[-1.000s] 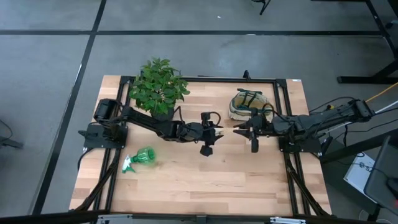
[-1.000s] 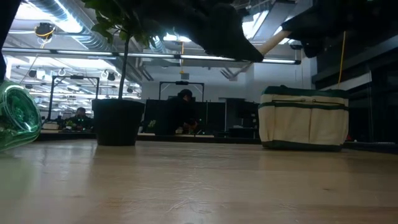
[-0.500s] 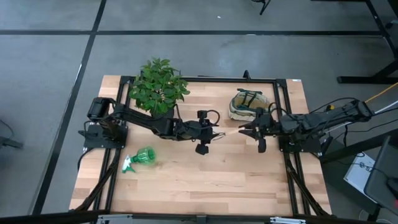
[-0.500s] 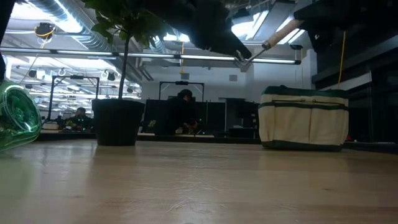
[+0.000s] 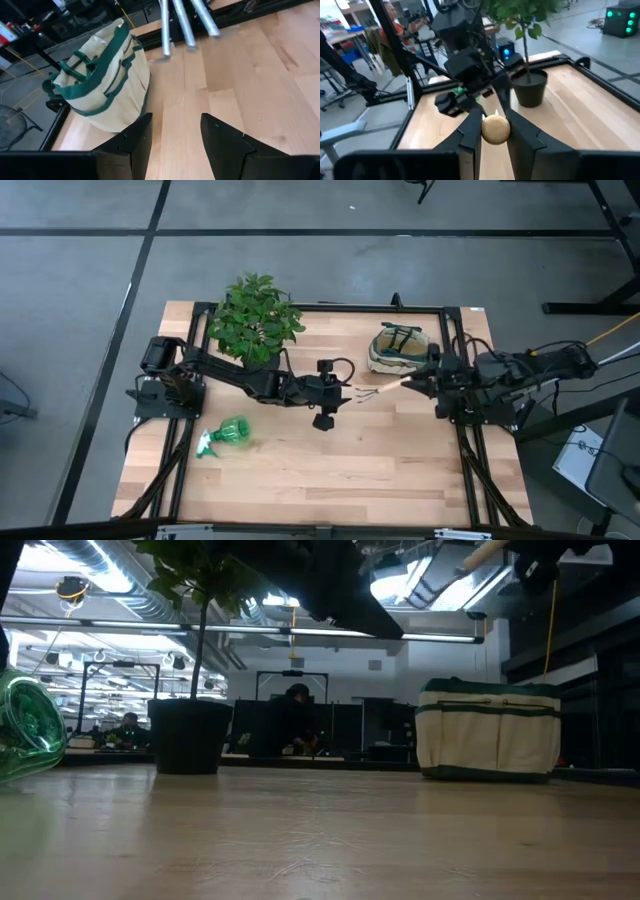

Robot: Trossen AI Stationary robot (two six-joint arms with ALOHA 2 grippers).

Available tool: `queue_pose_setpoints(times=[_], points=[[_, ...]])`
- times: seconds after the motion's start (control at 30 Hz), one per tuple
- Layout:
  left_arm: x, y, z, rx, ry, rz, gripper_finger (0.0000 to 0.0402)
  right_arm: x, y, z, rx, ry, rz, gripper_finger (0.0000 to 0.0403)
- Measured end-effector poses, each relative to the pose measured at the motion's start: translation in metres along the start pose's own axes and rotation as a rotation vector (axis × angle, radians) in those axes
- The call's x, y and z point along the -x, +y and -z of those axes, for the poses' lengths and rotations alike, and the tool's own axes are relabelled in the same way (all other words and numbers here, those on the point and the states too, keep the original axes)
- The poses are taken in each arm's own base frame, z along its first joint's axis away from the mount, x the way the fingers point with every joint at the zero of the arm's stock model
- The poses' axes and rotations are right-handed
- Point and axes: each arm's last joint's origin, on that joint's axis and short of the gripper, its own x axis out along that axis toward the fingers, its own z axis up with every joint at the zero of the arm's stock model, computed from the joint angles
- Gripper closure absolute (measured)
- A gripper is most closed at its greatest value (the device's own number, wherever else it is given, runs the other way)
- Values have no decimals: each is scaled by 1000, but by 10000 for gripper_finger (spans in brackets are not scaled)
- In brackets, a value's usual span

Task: Pick & Place Garden tools in Gardening bag
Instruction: Put the brown hand rake into the white gardening bag

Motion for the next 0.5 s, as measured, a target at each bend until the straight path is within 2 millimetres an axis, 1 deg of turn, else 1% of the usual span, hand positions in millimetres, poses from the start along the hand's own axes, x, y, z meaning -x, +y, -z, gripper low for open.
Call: queue_pose_setpoints(times=[0.27, 0.5], points=[[0, 0, 2, -3, 17, 4, 237, 23, -4, -21, 44, 95, 155, 337], [0, 0, 1, -2, 14, 3, 242, 39, -8, -37, -3, 86, 305, 337]])
